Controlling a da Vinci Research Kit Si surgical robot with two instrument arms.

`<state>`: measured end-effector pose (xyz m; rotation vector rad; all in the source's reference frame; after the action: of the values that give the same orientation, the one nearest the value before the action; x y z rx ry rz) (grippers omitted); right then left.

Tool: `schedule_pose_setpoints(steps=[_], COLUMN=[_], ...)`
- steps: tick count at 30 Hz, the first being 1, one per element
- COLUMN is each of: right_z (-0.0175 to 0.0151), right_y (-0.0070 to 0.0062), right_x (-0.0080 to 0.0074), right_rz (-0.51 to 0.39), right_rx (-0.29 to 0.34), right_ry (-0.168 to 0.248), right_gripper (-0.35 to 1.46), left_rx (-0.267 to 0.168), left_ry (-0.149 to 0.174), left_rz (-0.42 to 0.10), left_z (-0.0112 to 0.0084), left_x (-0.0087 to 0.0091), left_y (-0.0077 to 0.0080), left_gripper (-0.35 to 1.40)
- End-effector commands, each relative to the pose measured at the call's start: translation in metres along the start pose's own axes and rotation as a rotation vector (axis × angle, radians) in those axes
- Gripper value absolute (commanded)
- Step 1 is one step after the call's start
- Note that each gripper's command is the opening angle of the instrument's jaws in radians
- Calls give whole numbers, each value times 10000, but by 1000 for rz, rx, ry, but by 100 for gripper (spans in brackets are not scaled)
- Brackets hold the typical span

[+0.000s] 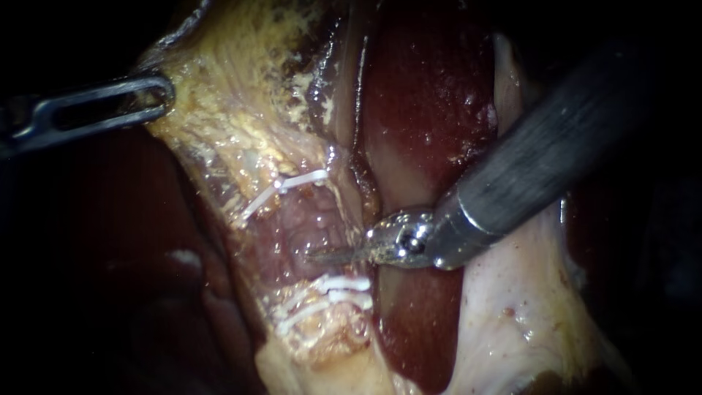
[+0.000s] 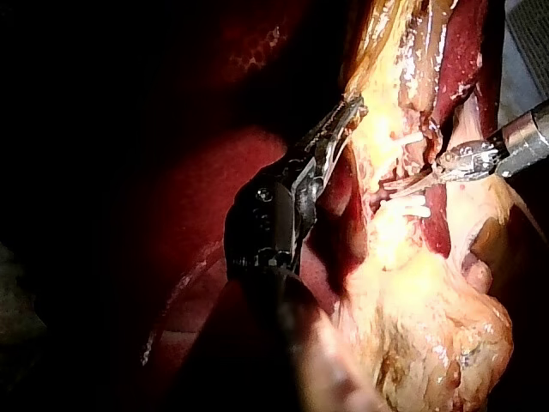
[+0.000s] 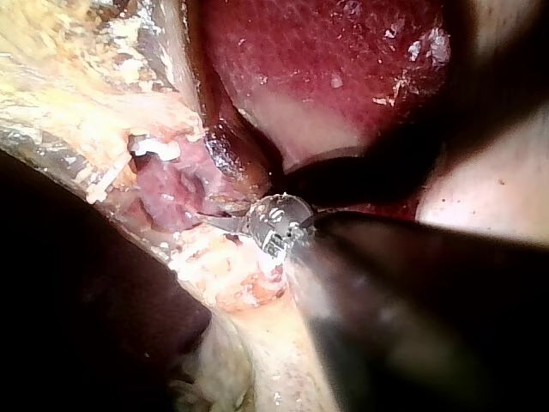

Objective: Go back from the cut right tube

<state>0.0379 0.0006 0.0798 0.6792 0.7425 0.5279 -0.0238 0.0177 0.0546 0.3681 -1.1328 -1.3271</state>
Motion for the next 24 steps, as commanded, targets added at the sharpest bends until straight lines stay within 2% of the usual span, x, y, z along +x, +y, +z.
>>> schedule_pose_setpoints(steps=[1,8,15,17,20,22,24], right_z=[0,-6,-23,-29,-37,-44,-52], right_y=[0,-3,-6,-7,-11,-15,-19], right_x=[0,2,5,4,1,-1,-3], right_rz=[-6,-40,-102,-173,-299,-365,-406], right_rx=[0,5,8,14,25,28,16], right_ry=[0,14,44,56,104,136,149], right_gripper=[47,61,84,103,128,136,141], left_rx=[0,0,0,0,0,0,0], left_ry=[0,0,0,0,0,0,0], left_rz=[0,0,0,0,0,0,0], left_z=[0,0,-1,-1,-1,-1,-1], left_x=[0,0,0,0,0,0,0], left_y=[0,-1,-1,-1,-1,-1,-1], left_gripper=[-35,-35,-35,-35,-35,-35,-35])
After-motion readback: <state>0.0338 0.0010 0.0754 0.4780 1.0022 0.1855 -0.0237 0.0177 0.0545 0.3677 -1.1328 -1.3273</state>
